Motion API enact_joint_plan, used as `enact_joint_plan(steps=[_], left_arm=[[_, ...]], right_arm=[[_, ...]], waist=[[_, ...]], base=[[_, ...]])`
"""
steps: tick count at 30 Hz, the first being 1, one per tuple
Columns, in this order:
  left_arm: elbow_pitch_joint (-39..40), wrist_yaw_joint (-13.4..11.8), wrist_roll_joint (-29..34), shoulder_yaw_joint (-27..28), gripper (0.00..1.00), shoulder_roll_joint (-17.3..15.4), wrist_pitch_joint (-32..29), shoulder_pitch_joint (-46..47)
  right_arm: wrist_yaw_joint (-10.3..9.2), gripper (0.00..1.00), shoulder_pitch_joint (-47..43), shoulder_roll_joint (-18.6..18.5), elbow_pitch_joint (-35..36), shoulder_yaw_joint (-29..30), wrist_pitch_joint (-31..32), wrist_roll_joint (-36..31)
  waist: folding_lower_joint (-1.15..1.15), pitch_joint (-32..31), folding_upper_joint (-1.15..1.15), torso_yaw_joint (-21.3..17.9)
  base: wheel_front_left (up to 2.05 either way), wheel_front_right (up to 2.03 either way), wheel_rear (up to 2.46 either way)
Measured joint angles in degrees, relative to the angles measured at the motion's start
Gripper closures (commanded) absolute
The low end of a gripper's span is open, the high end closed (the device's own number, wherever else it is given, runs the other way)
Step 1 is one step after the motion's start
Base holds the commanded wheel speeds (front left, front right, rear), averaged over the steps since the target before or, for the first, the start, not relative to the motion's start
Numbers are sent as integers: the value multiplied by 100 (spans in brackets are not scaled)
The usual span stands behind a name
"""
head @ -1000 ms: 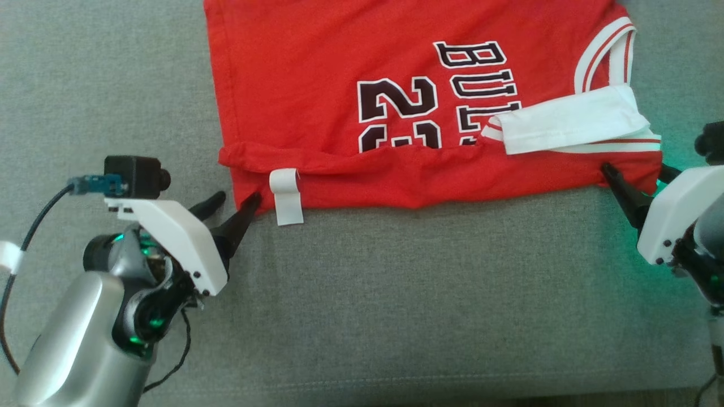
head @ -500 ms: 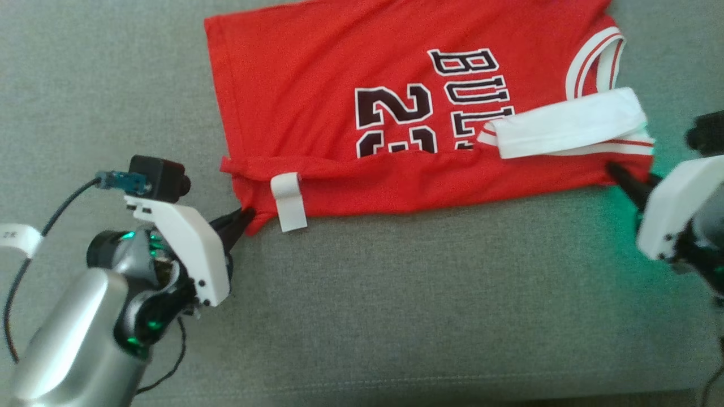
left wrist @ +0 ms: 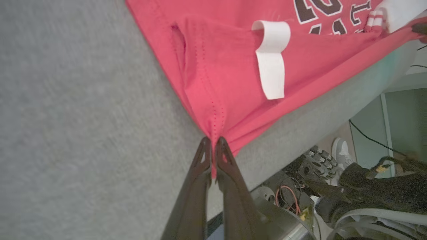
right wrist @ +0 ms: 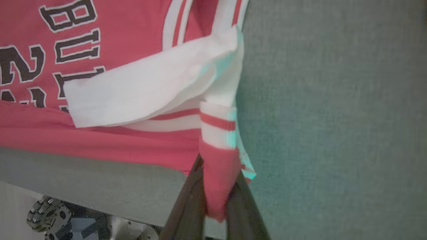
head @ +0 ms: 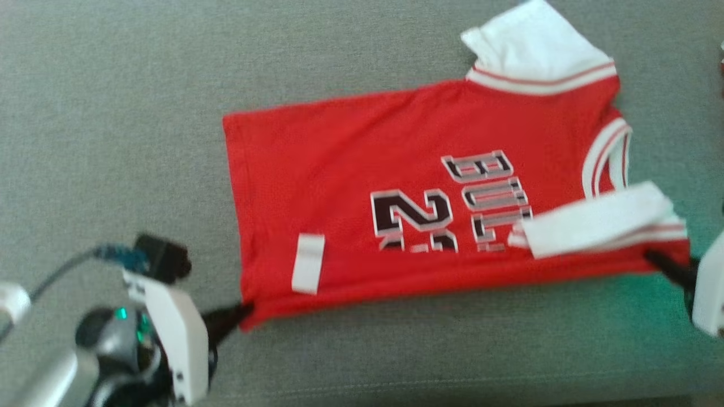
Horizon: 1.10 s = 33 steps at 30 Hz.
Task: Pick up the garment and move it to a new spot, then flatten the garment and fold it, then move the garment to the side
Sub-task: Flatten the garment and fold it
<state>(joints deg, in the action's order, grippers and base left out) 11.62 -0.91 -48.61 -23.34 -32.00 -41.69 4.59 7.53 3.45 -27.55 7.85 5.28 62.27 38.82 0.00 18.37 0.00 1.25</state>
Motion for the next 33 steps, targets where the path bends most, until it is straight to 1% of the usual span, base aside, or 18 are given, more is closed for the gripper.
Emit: enact_joint_plan(steps=[2, 3, 4, 5, 6, 9, 12, 14, 16, 17, 19, 23, 26, 28, 29, 33], left_arm=[[30, -69, 5, -8, 100, 45, 146, -289], [35, -99, 8, -20, 100, 73, 214, -402], [45, -129, 13, -34, 89, 104, 267, -499], [65, -169, 14, -38, 54, 153, 336, -580], [96, -170, 33, -48, 0, 176, 383, -643], [208, -271, 234, -27, 0, 154, 570, -770], [404, -445, 549, 119, 0, 51, 773, -761], [510, -588, 653, 299, 0, 42, 910, -656], [497, -622, 781, 344, 0, 55, 949, -289], [453, -628, 835, 345, 0, 100, 957, -20], [213, -625, 870, 290, 0, 309, 951, 641], [-605, -498, 1091, -12, 0, 736, 954, 1885], [-1295, -300, 1226, -234, 0, 990, 959, 2553], [-1668, -178, 1287, -382, 0, 1152, 978, 2869], [-1815, -78, 1307, -450, 0, 1222, 978, 2987], [-2257, 155, 1315, -641, 0, 1499, 1046, 3338]], right_arm=[[0, 100, -252, 12, 68, 29, -4, -12], [0, 49, -358, 23, 100, 29, -22, -16], [0, 0, -455, 31, 122, 31, -53, -16], [0, 0, -537, 38, 130, 45, -88, -22], [0, 0, -603, 37, 132, 64, -132, -44], [0, 0, -682, 32, 240, 310, -220, -47], [0, 0, -483, 10, 511, 700, -392, -33], [0, 0, -100, -12, 613, 839, -437, -37], [0, 0, 503, -13, 622, 831, -514, -159], [0, 0, 845, -19, 615, 767, -512, -234], [0, 0, 1557, -19, 504, 543, -465, -412], [0, 0, 2809, -24, -119, 36, -349, -954], [0, 0, 3567, -45, -824, -218, -390, -1326], [0, 0, 3929, -45, -1271, -339, -486, -1514], [0, 0, 4066, -45, -1469, -392, -523, -1589], [0, 0, 4389, -52, -2212, -538, -669, -1862]], waist=[[0, 0, 0, 2], [0, 1, 0, 5], [0, 3, 0, 11], [0, 3, 0, 19], [0, 2, 0, 29], [0, 9, 0, 68], [0, 52, 0, 93], [0, 122, 0, 112], [0, 224, 0, 157], [0, 284, 0, 189], [0, 429, 0, 265], [1, 765, 0, 468], [2, 993, 0, 671], [2, 1103, 0, 827], [1, 1153, 0, 905], [1, 1303, 0, 1167]], base=[[0, 0, 0], [0, 0, 0], [0, 0, 0], [0, 0, 0], [0, 0, 0], [0, 0, 0], [0, 0, 0], [0, 0, 0], [0, 0, 0], [0, 0, 0], [0, 0, 0], [0, 0, 0], [0, 0, 0], [0, 0, 0], [0, 0, 0], [0, 0, 0]])
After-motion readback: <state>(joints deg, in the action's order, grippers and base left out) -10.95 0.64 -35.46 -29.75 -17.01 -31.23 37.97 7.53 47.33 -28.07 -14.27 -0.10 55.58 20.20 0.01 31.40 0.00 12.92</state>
